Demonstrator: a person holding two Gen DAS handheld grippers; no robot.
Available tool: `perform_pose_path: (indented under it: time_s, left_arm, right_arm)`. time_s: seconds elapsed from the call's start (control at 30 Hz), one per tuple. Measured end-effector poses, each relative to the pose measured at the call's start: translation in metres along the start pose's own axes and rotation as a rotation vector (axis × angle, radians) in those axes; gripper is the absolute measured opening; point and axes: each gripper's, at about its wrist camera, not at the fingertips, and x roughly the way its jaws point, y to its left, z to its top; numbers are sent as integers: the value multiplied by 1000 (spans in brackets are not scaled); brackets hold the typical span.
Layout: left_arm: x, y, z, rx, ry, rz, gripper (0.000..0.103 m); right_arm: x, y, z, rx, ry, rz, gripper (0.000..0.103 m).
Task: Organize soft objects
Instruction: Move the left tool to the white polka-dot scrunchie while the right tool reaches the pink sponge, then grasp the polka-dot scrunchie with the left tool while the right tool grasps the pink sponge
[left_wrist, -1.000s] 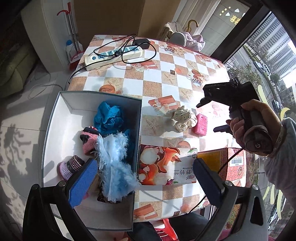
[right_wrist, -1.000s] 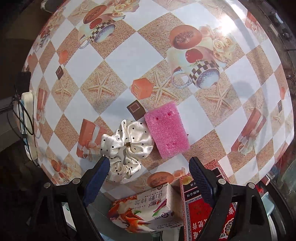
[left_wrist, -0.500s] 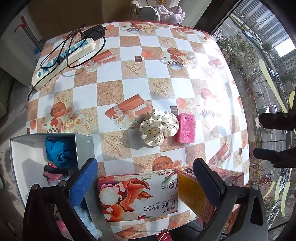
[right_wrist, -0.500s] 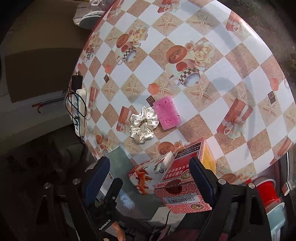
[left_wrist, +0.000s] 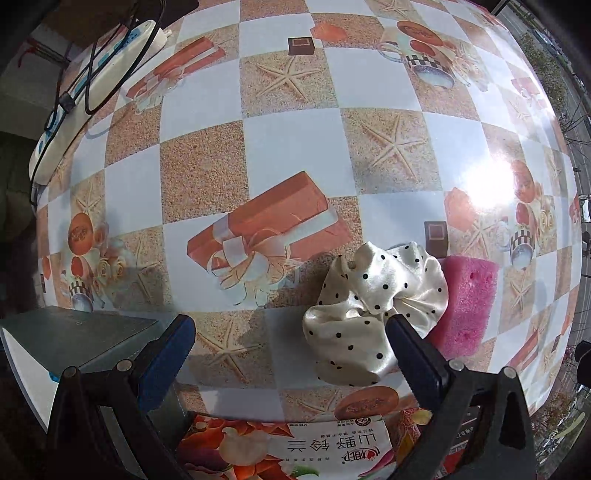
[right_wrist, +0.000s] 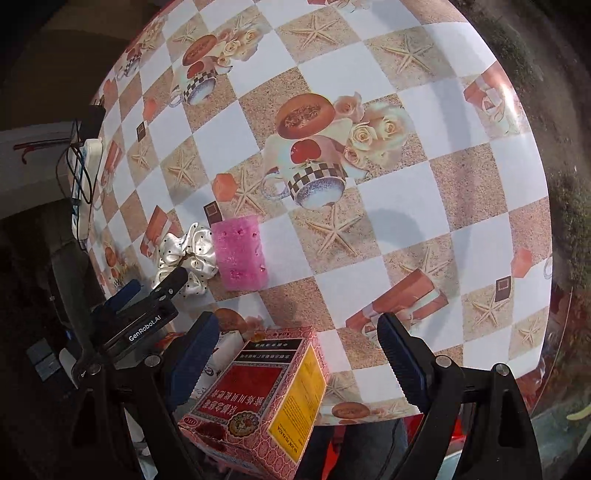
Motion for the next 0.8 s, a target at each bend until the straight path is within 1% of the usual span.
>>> perform_pose_path:
  time_s: [0.03, 0.1, 0.2, 0.3, 0.47, 0.5, 0.6, 0.63, 0.67, 0.77, 0.8]
  left_arm:
    - [5, 4, 1, -12, 1, 40, 103]
    - [9, 13, 2, -43, 1, 55, 103]
    - [11, 22, 4, -65, -2, 35, 103]
    - [13, 26, 7, -76, -2, 28, 103]
    - [18, 32, 7, -83, 9, 5, 103]
    - [19, 33, 7, -80, 9, 5, 103]
    - [21, 34, 8, -78, 5, -1, 103]
    - [21, 33, 9, -75, 7, 1, 103]
    - [21, 29, 11, -74, 7, 7, 103]
    - [20, 25, 12, -77, 15, 10, 103]
    - [21, 26, 13, -86, 27, 1, 103]
  right_arm:
    - [6, 6, 4, -27, 4, -15, 88]
    - [19, 20, 12, -93, 14, -42, 88]
    - [42, 42, 21, -187, 29, -67, 88]
    - [66, 60, 29, -264, 66, -85, 88]
    - [98, 72, 36, -331, 100, -152, 88]
    - [101, 73, 35, -345, 101, -162, 89]
    - [98, 78, 34, -403, 53, -209, 88]
    - [98, 77, 34, -411, 47, -226, 86]
    - [97, 75, 34, -410, 41, -222, 84]
    - [90, 73, 34, -414, 13, -213, 66]
    - [87, 70, 34, -412, 13, -182, 51]
